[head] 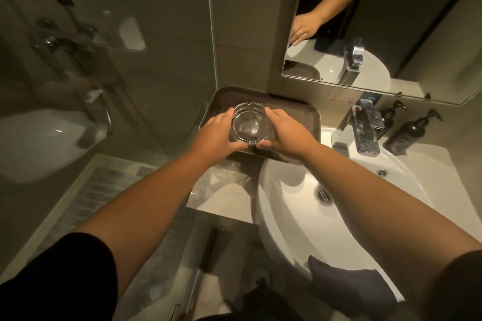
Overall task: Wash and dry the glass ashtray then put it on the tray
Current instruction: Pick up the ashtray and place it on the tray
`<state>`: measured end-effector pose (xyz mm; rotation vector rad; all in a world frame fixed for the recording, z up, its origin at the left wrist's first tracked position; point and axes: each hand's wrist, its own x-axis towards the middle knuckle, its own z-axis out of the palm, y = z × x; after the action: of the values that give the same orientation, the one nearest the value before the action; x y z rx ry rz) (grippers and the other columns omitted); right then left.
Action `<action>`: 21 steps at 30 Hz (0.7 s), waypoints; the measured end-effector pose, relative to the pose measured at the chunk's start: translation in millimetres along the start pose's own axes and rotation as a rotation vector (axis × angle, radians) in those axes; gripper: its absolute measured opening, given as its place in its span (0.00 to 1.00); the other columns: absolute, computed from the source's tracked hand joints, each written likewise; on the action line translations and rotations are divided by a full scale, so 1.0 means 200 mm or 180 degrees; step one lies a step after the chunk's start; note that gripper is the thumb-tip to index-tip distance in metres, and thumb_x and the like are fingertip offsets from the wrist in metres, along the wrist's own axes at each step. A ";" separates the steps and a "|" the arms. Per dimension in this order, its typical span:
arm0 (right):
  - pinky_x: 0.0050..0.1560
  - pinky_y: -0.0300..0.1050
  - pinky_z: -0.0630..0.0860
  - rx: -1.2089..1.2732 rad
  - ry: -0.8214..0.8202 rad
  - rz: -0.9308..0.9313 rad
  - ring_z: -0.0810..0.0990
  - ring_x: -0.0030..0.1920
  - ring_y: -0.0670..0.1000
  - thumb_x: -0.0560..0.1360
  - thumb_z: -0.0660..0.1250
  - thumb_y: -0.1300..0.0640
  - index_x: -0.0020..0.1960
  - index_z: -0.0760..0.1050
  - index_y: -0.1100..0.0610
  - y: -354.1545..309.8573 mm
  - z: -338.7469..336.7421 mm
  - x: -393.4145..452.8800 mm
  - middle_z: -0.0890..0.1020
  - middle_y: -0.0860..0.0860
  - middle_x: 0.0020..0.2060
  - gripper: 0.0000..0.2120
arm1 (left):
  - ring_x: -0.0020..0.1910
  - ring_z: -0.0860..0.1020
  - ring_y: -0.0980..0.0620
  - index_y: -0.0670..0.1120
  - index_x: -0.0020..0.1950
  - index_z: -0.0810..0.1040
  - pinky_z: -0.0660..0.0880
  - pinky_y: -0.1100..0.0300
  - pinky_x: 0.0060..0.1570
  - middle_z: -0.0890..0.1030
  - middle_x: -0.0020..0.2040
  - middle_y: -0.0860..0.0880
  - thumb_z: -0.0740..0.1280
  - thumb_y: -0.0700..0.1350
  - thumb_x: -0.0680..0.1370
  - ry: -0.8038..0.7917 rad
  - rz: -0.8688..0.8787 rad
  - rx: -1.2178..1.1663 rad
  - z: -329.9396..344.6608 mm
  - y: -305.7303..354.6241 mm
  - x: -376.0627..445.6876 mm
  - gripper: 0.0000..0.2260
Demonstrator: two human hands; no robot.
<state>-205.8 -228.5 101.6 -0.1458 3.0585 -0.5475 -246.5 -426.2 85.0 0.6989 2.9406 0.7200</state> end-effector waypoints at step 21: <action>0.68 0.49 0.69 0.0340 -0.0196 0.0058 0.68 0.70 0.56 0.69 0.76 0.43 0.77 0.57 0.58 0.37 0.25 0.77 0.69 0.57 0.71 0.46 | 0.75 0.65 0.45 0.45 0.79 0.55 0.64 0.51 0.72 0.65 0.76 0.43 0.76 0.57 0.69 -0.0482 -0.0340 -0.0053 0.24 -0.31 0.77 0.47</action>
<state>-363.9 -191.4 26.0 -0.1291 2.9597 -0.6898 -404.5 -387.8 25.6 0.5633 2.8062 0.6508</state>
